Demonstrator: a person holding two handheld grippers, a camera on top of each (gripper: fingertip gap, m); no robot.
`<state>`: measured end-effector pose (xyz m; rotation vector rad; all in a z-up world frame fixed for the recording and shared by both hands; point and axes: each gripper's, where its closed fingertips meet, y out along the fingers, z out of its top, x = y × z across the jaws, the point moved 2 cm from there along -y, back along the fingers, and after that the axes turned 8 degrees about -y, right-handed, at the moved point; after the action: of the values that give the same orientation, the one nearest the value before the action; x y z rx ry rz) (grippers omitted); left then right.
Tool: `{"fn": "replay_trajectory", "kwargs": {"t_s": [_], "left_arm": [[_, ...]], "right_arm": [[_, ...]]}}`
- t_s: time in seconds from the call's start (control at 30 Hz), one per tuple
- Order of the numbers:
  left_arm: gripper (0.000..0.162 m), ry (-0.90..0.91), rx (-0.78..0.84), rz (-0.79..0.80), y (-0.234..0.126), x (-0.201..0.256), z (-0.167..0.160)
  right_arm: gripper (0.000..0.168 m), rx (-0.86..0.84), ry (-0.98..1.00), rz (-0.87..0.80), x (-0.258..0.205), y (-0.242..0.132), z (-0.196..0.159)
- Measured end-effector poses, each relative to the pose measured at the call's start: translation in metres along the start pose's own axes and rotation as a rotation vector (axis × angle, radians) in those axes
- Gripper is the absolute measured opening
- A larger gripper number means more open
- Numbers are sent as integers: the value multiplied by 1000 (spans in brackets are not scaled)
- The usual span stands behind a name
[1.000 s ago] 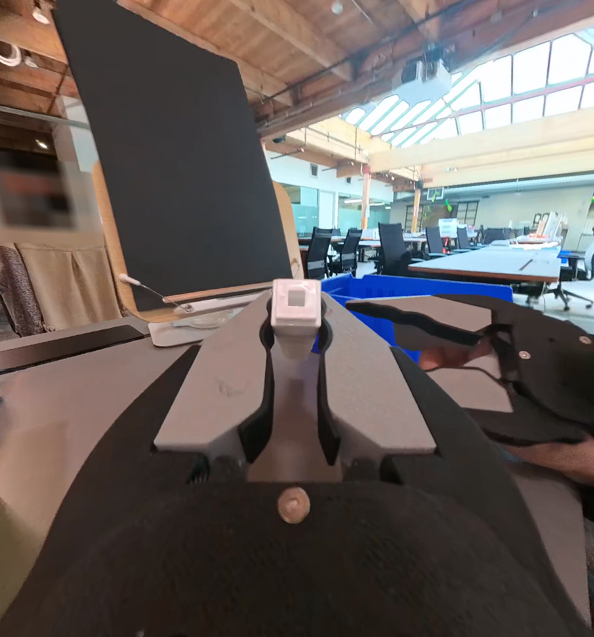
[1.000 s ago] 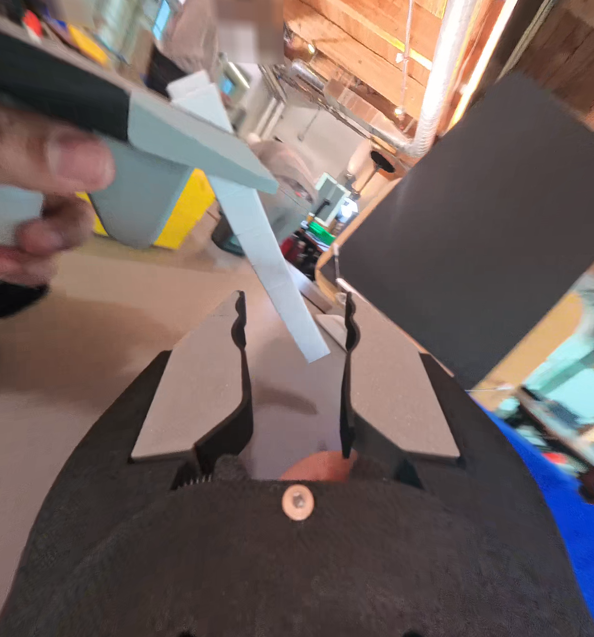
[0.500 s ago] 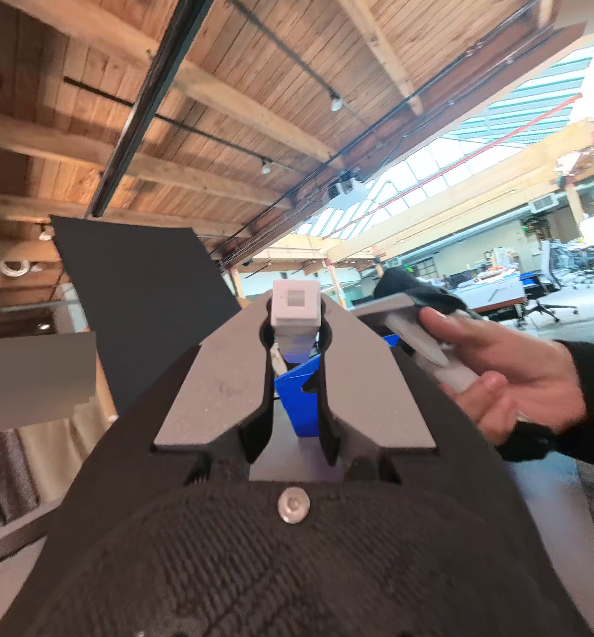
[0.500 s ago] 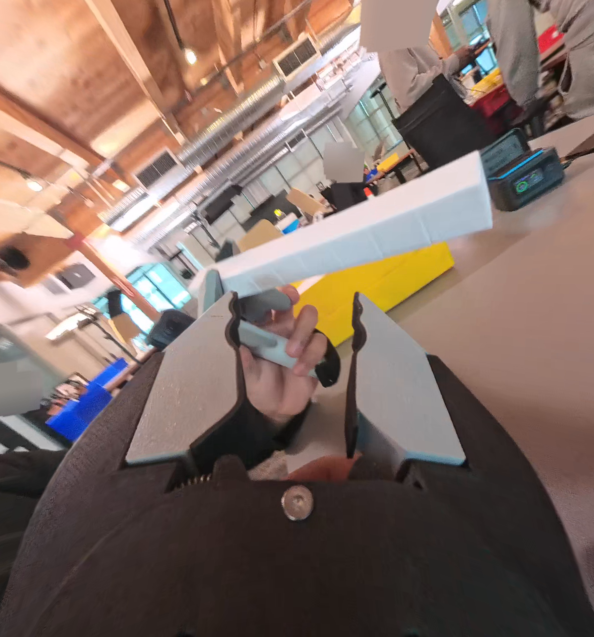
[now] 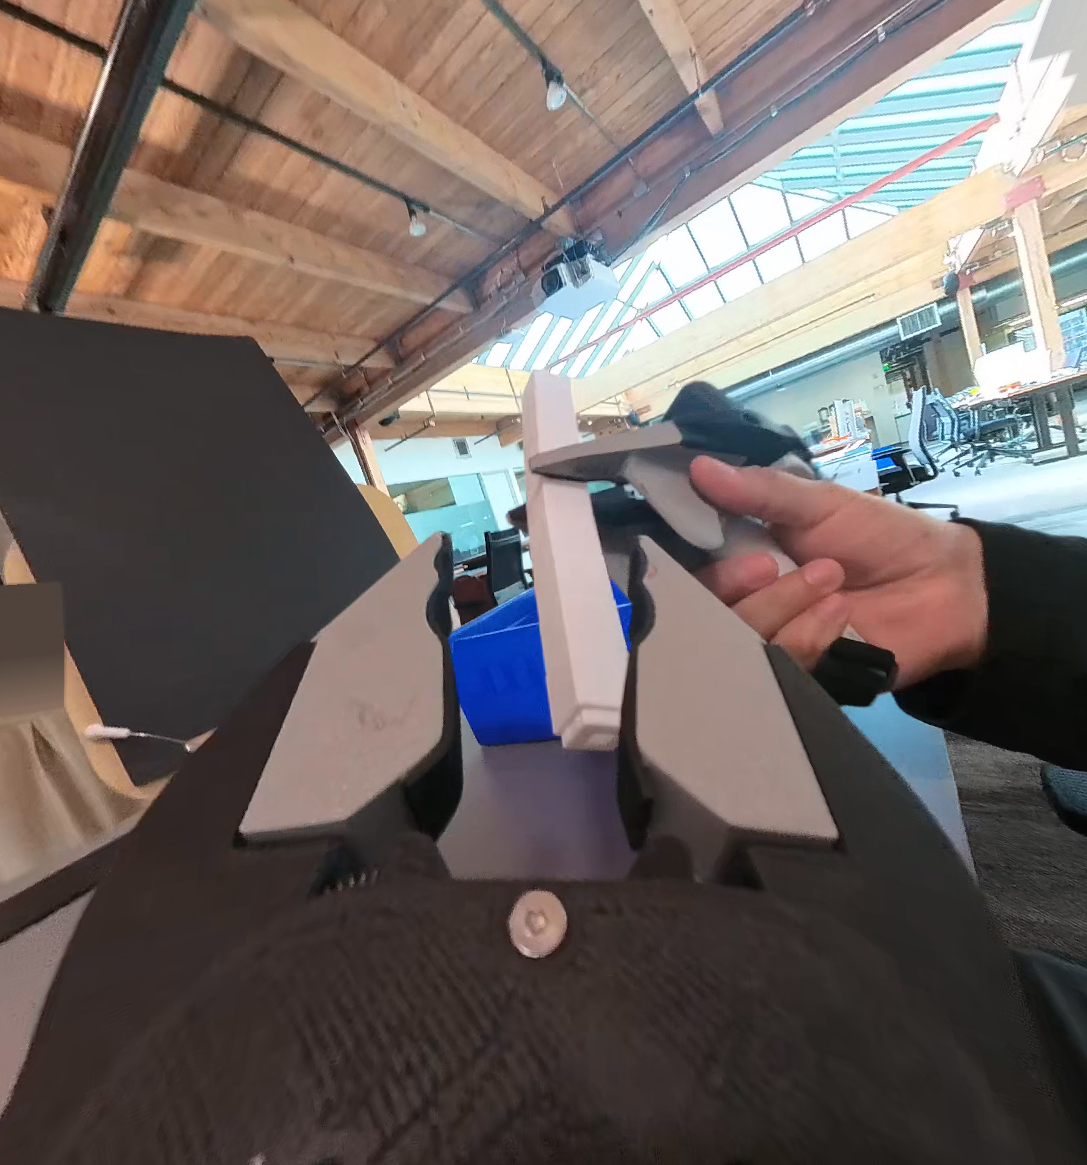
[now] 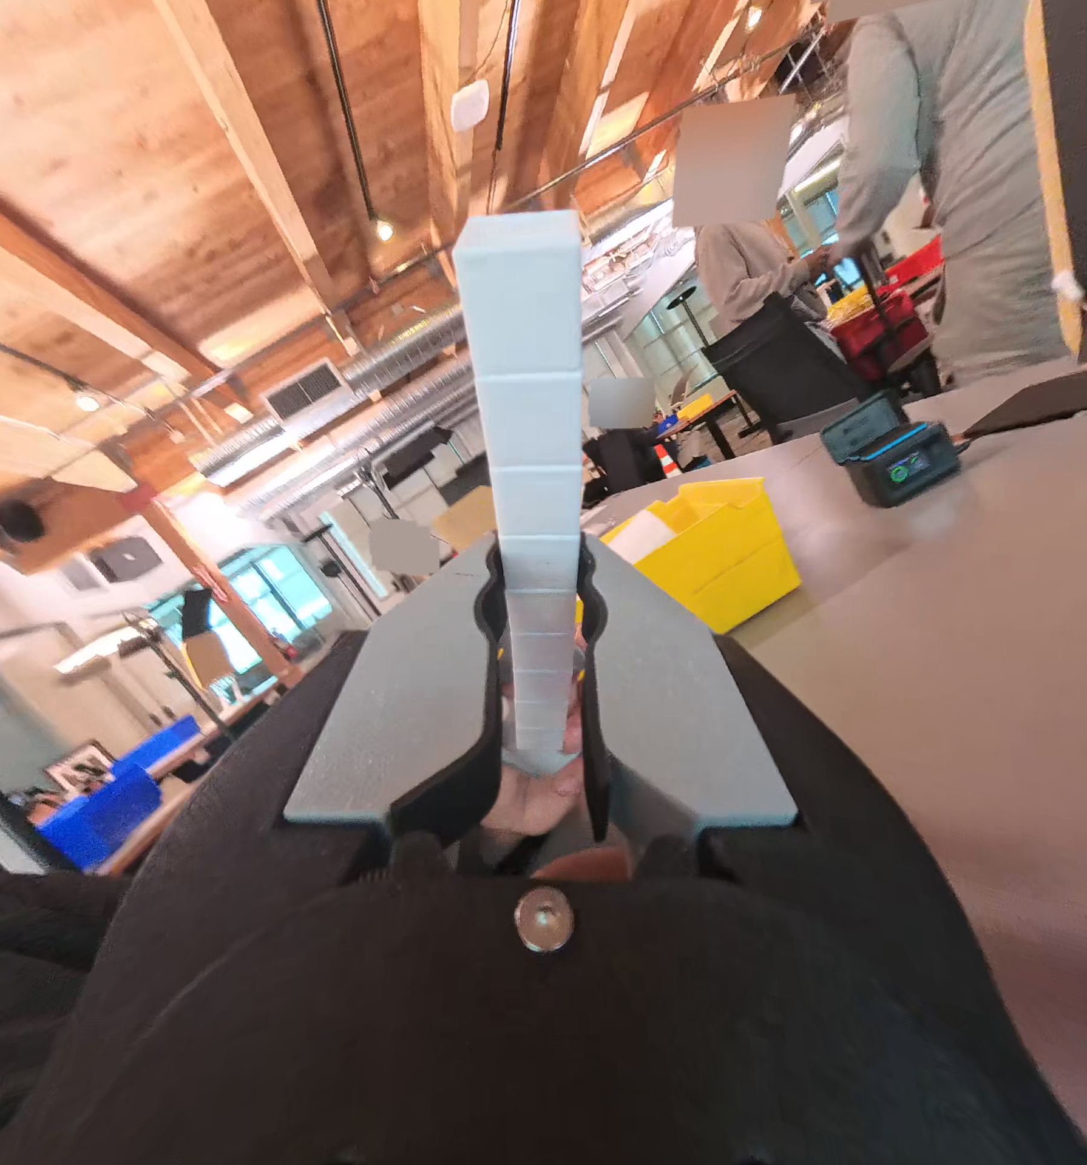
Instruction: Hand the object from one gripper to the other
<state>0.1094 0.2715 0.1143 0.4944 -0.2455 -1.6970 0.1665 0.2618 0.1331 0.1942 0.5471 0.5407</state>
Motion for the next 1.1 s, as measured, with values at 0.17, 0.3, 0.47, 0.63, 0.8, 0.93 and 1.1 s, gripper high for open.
{"fn": "replay_trajectory", "kwargs": {"t_s": [0.17, 0.3, 0.47, 0.63, 0.8, 0.93, 1.1], "left_arm": [[54, -107, -73, -55, 3, 4, -13], [52, -195, -120, -173, 5, 21, -19], [30, -135, -173, -237, 4, 35, -28], [27, -39, -117, -201, 3, 29, -18], [26, 311, -68, -11, 2, 14, -12], [25, 558, -91, 96, 3, 11, -15], [20, 677, -90, 147, 4, 13, -13]], "right_arm": [[19, -77, -245, 29, -16, -1, 2], [19, -211, -491, 32, -27, 2, -13], [19, -311, -620, 127, -47, 6, -34], [23, -315, -606, 89, -50, 2, -28], [42, -324, -534, 139, -66, -10, -15], [51, -352, -554, 224, -78, -22, -15], [49, -370, -639, 270, -88, -35, -14]]}}
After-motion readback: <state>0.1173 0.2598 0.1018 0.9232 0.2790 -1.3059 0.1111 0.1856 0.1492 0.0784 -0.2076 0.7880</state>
